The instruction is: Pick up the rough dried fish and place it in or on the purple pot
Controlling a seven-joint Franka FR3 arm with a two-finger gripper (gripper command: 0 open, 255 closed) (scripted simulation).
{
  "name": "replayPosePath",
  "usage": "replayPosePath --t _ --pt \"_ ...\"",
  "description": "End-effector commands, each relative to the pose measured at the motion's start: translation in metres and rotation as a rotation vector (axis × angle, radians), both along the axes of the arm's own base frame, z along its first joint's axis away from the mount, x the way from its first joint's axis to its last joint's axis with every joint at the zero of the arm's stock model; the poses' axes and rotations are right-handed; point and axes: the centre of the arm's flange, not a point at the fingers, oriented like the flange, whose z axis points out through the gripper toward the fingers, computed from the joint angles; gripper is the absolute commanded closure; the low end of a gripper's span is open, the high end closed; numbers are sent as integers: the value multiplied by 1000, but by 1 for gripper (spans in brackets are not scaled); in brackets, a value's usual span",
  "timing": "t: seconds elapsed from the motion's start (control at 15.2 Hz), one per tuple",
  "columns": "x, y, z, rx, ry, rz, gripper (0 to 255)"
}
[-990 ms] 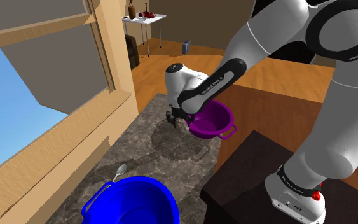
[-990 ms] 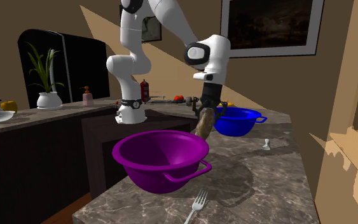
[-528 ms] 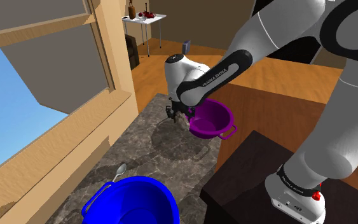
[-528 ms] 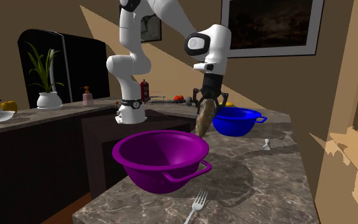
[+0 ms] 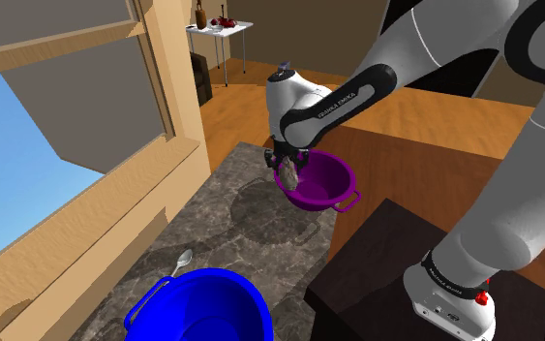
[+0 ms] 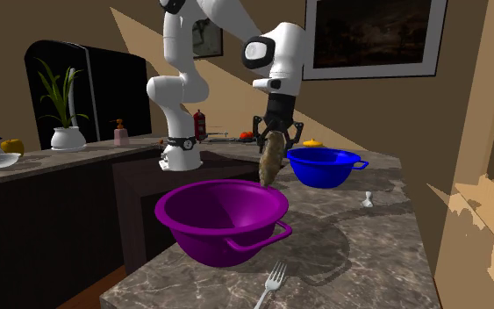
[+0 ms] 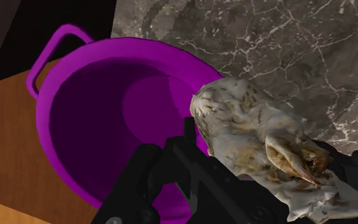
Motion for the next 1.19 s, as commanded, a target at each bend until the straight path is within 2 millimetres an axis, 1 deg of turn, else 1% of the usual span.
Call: replayPosePath --t 0.0,0.73,1.12 --pt "0 -28 2 -1 2 0 255" --pt "-1 -173 10 -1 2 0 255" --pt "-1 -173 -22 -1 2 0 255"
